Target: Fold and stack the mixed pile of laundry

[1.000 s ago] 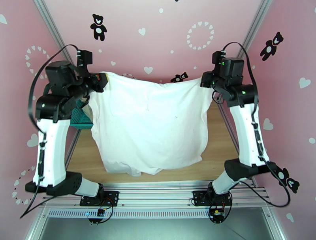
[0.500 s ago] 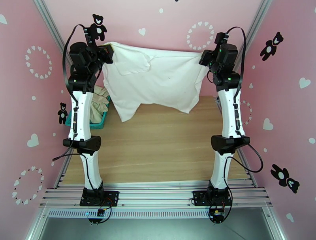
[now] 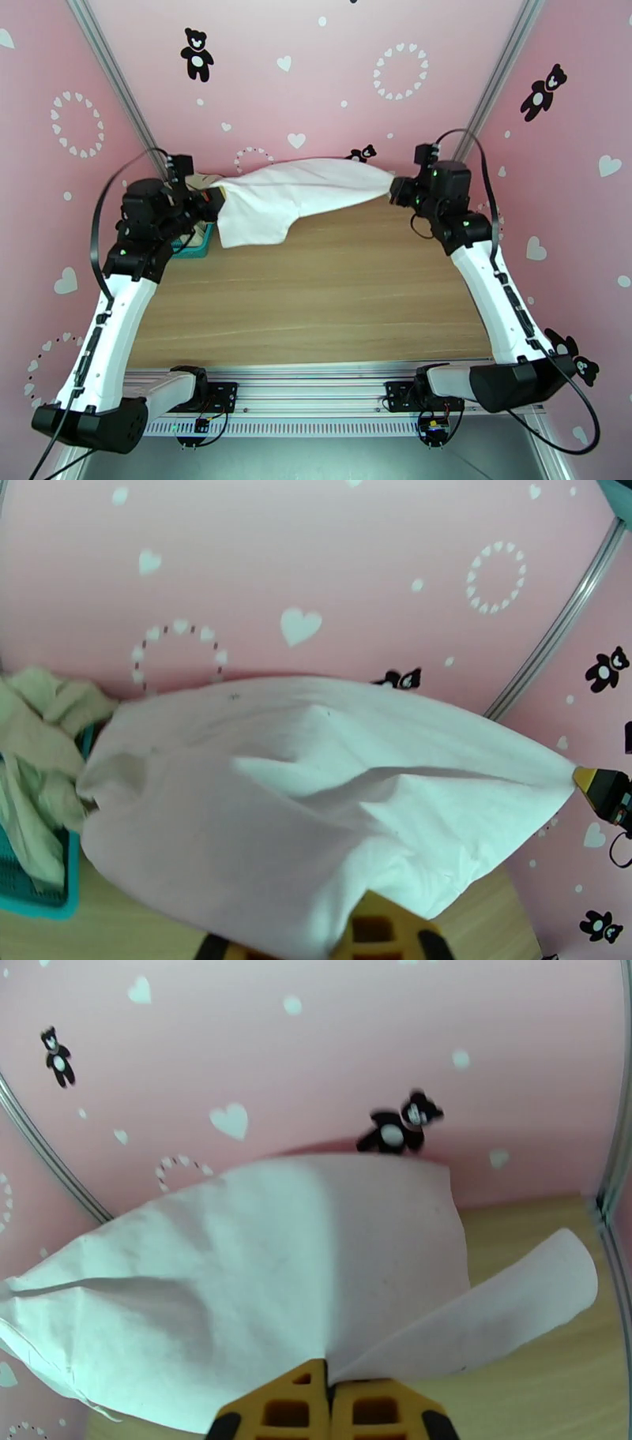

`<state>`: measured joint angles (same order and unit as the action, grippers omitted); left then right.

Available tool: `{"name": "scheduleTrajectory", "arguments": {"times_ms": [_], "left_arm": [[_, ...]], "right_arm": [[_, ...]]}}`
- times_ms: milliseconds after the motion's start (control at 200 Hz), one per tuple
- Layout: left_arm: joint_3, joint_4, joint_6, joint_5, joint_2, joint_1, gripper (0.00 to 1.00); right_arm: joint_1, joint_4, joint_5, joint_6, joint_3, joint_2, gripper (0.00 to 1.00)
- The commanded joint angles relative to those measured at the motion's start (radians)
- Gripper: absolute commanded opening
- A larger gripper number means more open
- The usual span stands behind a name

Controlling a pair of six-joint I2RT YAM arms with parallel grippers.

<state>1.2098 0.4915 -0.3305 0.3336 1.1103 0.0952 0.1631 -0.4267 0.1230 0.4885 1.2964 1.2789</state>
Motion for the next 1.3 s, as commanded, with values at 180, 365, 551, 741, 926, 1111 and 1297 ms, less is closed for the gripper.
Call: {"name": "scheduleTrajectory", "arguments": {"times_ms": [180,365,551,741,926,1111,1297], "left_arm": [[-0.532,-0.024,-0.222,-0.083,-0.061,0.04,0.09],[-0.546,0.064,-0.249,-0.204,-0.127,0.048,0.84],[-0.403,0.118,-0.194,-0.187,-0.074,0.102,0.8],[-0.26,0.074,-0.128,-0.171,0.121,0.201,0.78],[-0.129,-0.031,-0.079,-0.157,0.4,0.202,0.73],[0.09,-0.04,-0.045,-0.199,0.67,0.177,0.72],[0.3,-0.028,-0.048,-0.181,0.896,0.113,0.71]], "right_arm": [[-0.002,0.038,-0.052,0.121,-0.524,-0.047,0.21],[0.003,-0.1,-0.086,0.106,-0.542,-0.164,0.59],[0.003,-0.159,-0.11,0.068,-0.424,-0.179,0.67],[0.023,-0.075,-0.102,0.029,-0.307,0.061,0.66],[0.051,-0.093,-0.143,-0.022,-0.042,0.414,0.64],[0.045,-0.175,-0.253,-0.105,0.259,0.7,0.63],[0.006,-0.293,-0.249,-0.145,0.567,0.958,0.63]]}}
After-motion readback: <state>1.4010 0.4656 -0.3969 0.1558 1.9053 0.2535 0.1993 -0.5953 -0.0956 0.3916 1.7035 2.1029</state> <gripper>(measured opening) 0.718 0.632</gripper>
